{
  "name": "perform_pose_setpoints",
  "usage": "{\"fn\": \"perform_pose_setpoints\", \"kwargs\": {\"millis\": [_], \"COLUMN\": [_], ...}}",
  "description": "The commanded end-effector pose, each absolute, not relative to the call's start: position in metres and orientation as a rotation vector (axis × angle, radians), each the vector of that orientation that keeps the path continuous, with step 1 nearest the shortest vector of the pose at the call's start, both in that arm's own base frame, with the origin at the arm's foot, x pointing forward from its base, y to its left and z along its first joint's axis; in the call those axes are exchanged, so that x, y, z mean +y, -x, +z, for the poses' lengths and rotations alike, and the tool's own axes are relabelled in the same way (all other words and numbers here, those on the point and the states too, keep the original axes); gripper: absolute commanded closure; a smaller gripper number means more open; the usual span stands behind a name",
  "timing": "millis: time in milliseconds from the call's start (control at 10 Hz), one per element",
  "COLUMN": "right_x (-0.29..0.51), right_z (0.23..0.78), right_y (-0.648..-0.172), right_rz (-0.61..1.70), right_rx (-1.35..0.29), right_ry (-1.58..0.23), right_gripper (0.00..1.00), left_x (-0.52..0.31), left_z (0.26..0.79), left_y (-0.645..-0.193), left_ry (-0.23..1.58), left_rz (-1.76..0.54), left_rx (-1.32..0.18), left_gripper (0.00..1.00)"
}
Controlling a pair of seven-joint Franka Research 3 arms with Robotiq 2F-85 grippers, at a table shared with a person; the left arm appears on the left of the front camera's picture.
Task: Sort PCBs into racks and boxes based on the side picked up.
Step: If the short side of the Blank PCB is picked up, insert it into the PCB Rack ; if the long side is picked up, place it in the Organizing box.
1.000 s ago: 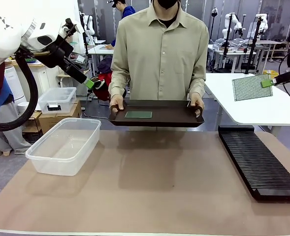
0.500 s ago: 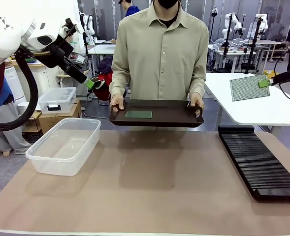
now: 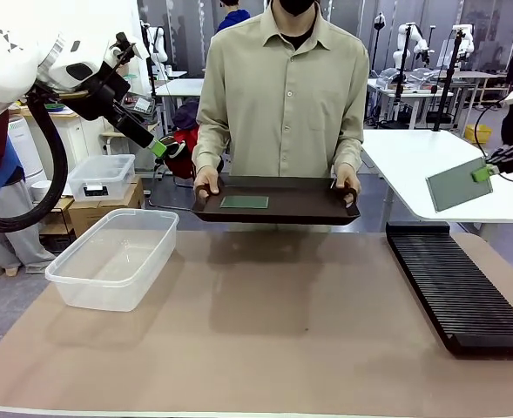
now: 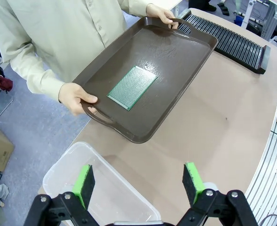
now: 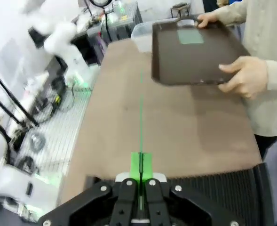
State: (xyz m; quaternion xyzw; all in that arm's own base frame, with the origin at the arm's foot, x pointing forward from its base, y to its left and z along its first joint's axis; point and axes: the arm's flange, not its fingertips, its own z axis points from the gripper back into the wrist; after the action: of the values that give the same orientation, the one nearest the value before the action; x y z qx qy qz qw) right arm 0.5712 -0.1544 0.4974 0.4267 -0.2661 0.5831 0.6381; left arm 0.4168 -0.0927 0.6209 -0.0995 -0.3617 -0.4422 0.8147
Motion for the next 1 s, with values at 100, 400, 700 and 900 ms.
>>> {"fn": "perform_pose_setpoints", "kwargs": {"millis": [100, 400, 700, 900], "right_x": [-0.184, -0.188, -0.197, -0.195], "right_z": [0.475, 0.448, 0.455, 0.444], "right_y": [-0.609, -0.635, -0.633, -0.638], "right_rz": [1.437, 1.342, 1.377, 1.342], "right_rx": [-0.786, -0.847, -0.815, -0.816], "right_ry": [-0.762, -0.67, -0.658, -0.687], "right_gripper": [0.98, 0.98, 0.98, 0.98], "left_x": [-0.092, -0.092, -0.092, -0.092], "left_z": [0.619, 0.619, 0.619, 0.619], "left_y": [-0.416, -0.416, -0.416, -0.416], "left_ry": [0.217, 0.217, 0.217, 0.217], "left_rz": [-0.94, -0.94, -0.94, -0.94], "left_rx": [-0.769, -0.769, -0.769, -0.769], "left_gripper": [0.0, 0.0, 0.0, 0.0]}}
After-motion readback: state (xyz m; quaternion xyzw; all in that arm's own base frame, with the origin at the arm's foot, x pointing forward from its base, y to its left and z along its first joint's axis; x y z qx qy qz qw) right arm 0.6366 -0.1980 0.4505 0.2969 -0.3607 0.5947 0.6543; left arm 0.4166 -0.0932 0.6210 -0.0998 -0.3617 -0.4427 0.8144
